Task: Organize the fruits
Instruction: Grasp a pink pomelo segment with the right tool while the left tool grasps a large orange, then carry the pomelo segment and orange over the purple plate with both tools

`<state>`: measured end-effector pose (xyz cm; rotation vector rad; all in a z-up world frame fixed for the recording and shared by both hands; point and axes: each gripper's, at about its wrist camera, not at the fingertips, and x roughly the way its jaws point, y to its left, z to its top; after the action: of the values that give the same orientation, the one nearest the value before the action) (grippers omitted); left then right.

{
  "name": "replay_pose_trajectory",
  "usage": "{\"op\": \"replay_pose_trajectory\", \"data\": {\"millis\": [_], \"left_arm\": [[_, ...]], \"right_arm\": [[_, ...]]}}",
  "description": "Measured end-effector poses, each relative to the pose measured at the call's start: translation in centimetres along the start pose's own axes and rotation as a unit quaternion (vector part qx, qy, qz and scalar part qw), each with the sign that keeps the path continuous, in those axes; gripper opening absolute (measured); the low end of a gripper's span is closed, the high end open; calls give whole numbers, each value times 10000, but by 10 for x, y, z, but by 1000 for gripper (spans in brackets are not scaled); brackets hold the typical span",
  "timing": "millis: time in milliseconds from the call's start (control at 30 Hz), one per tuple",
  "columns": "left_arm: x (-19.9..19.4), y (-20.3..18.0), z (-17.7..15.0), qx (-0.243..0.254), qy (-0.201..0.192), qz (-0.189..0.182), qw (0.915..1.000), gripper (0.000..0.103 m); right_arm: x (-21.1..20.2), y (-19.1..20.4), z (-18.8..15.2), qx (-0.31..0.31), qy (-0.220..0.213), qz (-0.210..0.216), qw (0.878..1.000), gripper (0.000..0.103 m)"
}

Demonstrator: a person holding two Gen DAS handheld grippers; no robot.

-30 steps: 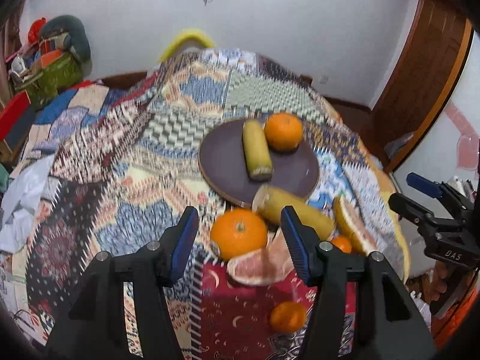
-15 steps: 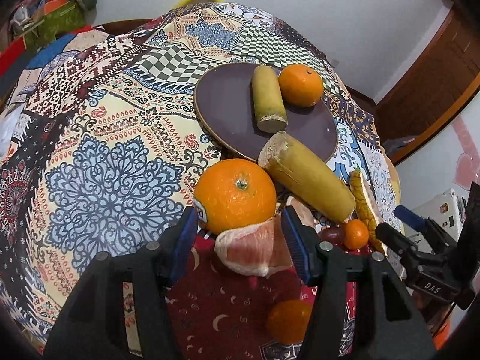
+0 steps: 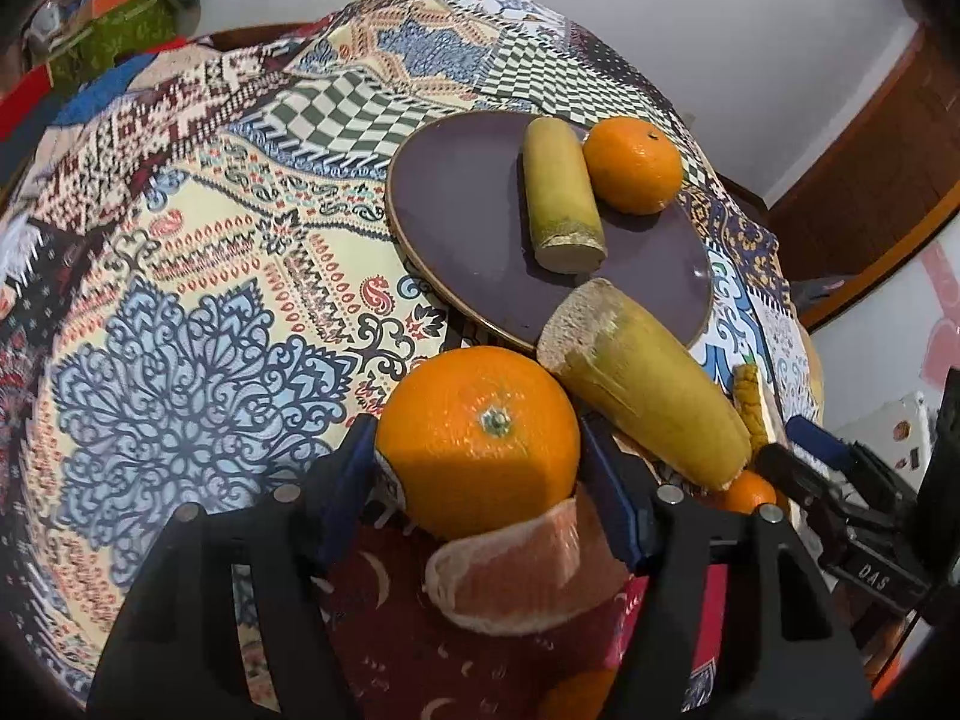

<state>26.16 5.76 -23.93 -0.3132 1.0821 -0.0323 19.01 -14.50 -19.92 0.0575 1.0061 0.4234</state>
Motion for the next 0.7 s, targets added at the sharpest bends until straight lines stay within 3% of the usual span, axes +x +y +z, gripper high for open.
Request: {"op": "replay_pose_trajectory", "data": {"millis": [200, 267, 400, 700], "left_arm": [[2, -2, -2, 68, -95, 89, 9999, 65], [2, -2, -2, 44, -93, 70, 9999, 65], [2, -4, -2, 110, -128, 119, 9998, 64], [-13, -4, -7, 178, -218, 224, 9994, 63]], "right_arm": [[6, -2, 2, 25, 57, 97, 9999, 68], [6, -1, 3, -19, 61, 110, 9999, 65], [5, 0, 4, -18, 108, 341, 9994, 48], [-4, -3, 6, 86, -13, 238, 9997, 48]]}}
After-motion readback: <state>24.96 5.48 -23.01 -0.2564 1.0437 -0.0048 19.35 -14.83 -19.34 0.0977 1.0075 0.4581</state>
